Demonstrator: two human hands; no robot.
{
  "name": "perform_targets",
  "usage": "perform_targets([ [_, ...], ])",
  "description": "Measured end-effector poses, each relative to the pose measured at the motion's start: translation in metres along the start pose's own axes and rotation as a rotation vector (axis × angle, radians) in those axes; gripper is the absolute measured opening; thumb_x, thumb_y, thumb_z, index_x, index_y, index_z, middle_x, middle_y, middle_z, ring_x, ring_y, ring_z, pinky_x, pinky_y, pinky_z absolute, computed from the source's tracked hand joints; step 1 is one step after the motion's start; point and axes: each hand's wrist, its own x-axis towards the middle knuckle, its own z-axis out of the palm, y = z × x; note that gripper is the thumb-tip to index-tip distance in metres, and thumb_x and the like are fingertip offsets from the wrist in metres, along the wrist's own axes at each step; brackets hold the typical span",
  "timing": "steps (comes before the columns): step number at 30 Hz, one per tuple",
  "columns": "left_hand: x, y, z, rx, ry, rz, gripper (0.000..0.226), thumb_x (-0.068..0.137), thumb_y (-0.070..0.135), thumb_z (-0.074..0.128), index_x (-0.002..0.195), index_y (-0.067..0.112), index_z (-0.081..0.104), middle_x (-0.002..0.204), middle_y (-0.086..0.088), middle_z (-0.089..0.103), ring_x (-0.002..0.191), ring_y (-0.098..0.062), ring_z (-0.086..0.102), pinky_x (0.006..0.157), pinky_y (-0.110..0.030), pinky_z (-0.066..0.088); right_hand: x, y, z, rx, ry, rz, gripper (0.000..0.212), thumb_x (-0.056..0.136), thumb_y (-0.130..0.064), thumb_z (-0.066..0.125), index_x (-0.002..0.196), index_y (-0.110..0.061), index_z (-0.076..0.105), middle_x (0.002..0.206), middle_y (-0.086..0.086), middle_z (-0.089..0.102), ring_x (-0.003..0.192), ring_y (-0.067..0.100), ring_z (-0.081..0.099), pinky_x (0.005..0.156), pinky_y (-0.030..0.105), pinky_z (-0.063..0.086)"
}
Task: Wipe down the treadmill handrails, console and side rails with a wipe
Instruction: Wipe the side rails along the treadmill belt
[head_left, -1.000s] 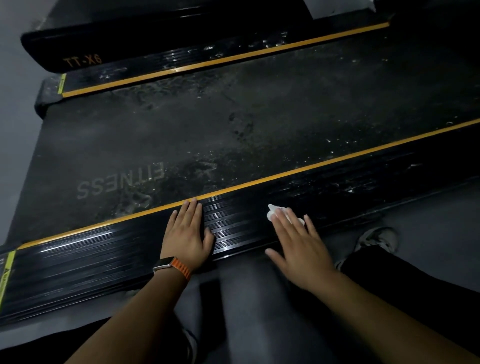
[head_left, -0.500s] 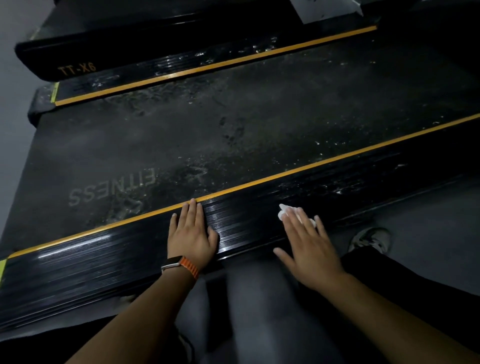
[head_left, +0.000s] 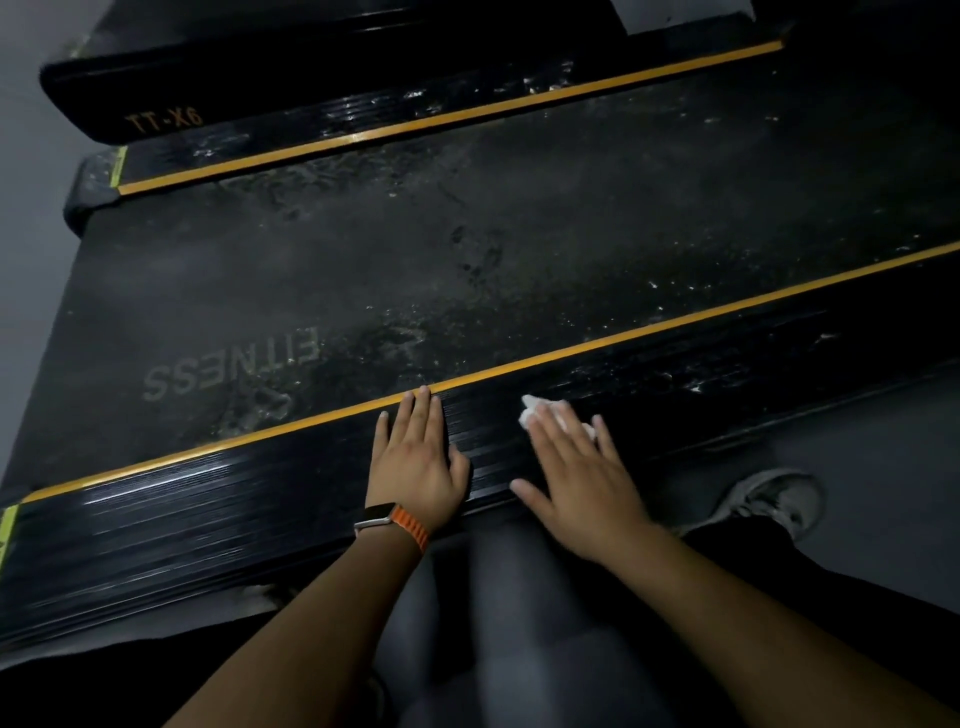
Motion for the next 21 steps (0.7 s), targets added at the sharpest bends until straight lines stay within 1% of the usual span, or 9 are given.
perform_targets([
  [2,0.001,0.0,0.0,0.0,0.004,0.002,0.078,0.094,0.048,0.02,0.161,0.009,0.028,0.17,-0.009,0.02,0.158,-0.022,0.011,0.129,-0.047,0.009,0.007,0.0,-0.006,-0.025,-0.053,-0.091,0.084,0.1,-0.07,0.018,0.167,-0.018,0.017,0.174,-0.004,0.002,0.161,0.018,0.0,0.129,0.057,0.013],
  [3,0.001,0.0,0.0,0.001,0.0,0.003,0.078,0.094,0.048,0.02,0.161,0.01,0.028,0.17,-0.009,0.02,0.158,-0.022,0.011,0.129,-0.047,0.009,0.008,0.008,-0.009,-0.037,-0.059,-0.104,0.084,0.101,-0.07,0.016,0.167,-0.02,0.017,0.174,-0.005,0.004,0.161,0.016,-0.001,0.128,0.057,0.015],
  [7,0.001,0.0,0.0,-0.004,-0.006,0.005,0.077,0.094,0.048,0.021,0.162,0.011,0.026,0.171,-0.007,0.016,0.159,-0.021,0.008,0.129,-0.046,0.007,0.002,0.047,-0.016,-0.045,-0.056,0.06,0.084,0.1,-0.071,0.009,0.168,-0.021,0.013,0.175,-0.006,0.003,0.161,0.016,-0.003,0.128,0.058,0.013],
  [9,0.001,-0.001,0.001,-0.003,-0.006,0.007,0.077,0.095,0.048,0.021,0.162,0.011,0.025,0.171,-0.007,0.016,0.159,-0.021,0.007,0.129,-0.047,0.007,0.008,0.037,-0.017,-0.035,-0.08,0.095,0.089,0.098,-0.073,0.006,0.167,-0.018,0.009,0.175,-0.002,0.0,0.161,0.019,-0.007,0.13,0.056,0.004],
  [11,0.001,-0.001,0.002,-0.007,-0.002,0.007,0.077,0.095,0.048,0.022,0.162,0.01,0.026,0.171,-0.007,0.016,0.159,-0.021,0.007,0.129,-0.047,0.008,0.017,0.015,-0.016,-0.006,-0.113,0.051,0.093,0.095,-0.075,0.004,0.167,-0.017,0.004,0.175,-0.001,-0.007,0.16,0.019,-0.015,0.129,0.051,-0.008],
  [12,0.001,-0.001,0.002,-0.016,0.007,0.005,0.077,0.095,0.048,0.022,0.162,0.01,0.027,0.171,-0.008,0.017,0.159,-0.021,0.008,0.129,-0.047,0.009,0.021,0.007,-0.017,-0.005,-0.125,0.01,0.094,0.094,-0.076,0.003,0.167,-0.018,0.0,0.174,-0.002,-0.012,0.159,0.018,-0.018,0.128,0.051,-0.01],
  [15,0.001,-0.001,0.0,-0.036,0.003,0.005,0.076,0.095,0.048,0.024,0.162,0.01,0.027,0.171,-0.007,0.017,0.159,-0.021,0.008,0.129,-0.046,0.007,0.028,0.017,-0.024,-0.04,-0.16,-0.08,0.088,0.095,-0.075,0.001,0.167,-0.024,-0.008,0.171,-0.01,-0.024,0.158,0.012,-0.022,0.13,0.052,-0.003],
  [18,0.001,-0.001,-0.001,-0.03,-0.018,0.003,0.076,0.097,0.048,0.023,0.163,0.013,0.021,0.172,-0.005,0.011,0.159,-0.019,0.002,0.129,-0.044,0.003,0.022,0.05,-0.027,-0.038,-0.112,0.009,0.087,0.096,-0.074,0.002,0.168,-0.025,-0.001,0.173,-0.01,-0.015,0.159,0.012,-0.015,0.13,0.054,0.004],
  [21,0.001,-0.001,0.001,-0.029,-0.014,0.004,0.075,0.097,0.049,0.023,0.163,0.013,0.021,0.172,-0.005,0.011,0.159,-0.018,0.002,0.129,-0.045,0.003,0.027,0.043,-0.023,-0.039,-0.123,0.066,0.09,0.095,-0.076,0.002,0.167,-0.02,-0.003,0.173,-0.004,-0.013,0.16,0.017,-0.017,0.13,0.054,-0.002],
])
